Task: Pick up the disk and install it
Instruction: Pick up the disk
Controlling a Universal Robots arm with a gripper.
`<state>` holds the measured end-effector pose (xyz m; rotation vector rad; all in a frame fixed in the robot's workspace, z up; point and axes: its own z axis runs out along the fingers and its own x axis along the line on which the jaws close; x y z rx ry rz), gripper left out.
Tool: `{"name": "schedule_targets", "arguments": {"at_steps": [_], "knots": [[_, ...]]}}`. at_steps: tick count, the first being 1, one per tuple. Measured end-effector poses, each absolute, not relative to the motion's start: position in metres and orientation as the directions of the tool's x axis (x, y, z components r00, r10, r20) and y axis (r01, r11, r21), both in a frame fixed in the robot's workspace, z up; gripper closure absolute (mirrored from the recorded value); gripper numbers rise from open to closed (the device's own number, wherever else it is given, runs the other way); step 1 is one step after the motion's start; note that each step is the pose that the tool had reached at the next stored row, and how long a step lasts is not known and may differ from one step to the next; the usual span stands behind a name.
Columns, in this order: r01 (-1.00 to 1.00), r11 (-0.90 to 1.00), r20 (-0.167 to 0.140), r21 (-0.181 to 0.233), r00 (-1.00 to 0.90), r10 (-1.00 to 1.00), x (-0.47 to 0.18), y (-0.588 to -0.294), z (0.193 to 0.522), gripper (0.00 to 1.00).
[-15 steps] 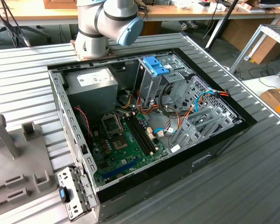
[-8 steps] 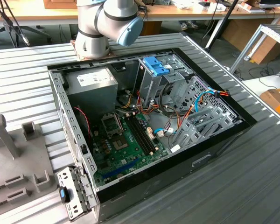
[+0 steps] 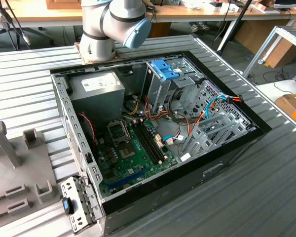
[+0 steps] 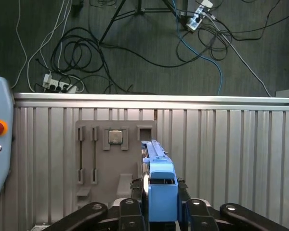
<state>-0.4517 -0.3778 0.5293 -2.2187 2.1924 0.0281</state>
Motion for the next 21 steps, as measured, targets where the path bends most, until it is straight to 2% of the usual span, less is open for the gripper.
{"name": "schedule_targets", "arguments": {"at_steps": [21], "knots": [[-1.000,-0.012,-0.028,-0.003,0.012,-1.000,-0.413,-0.377,0.529,0.64]]}}
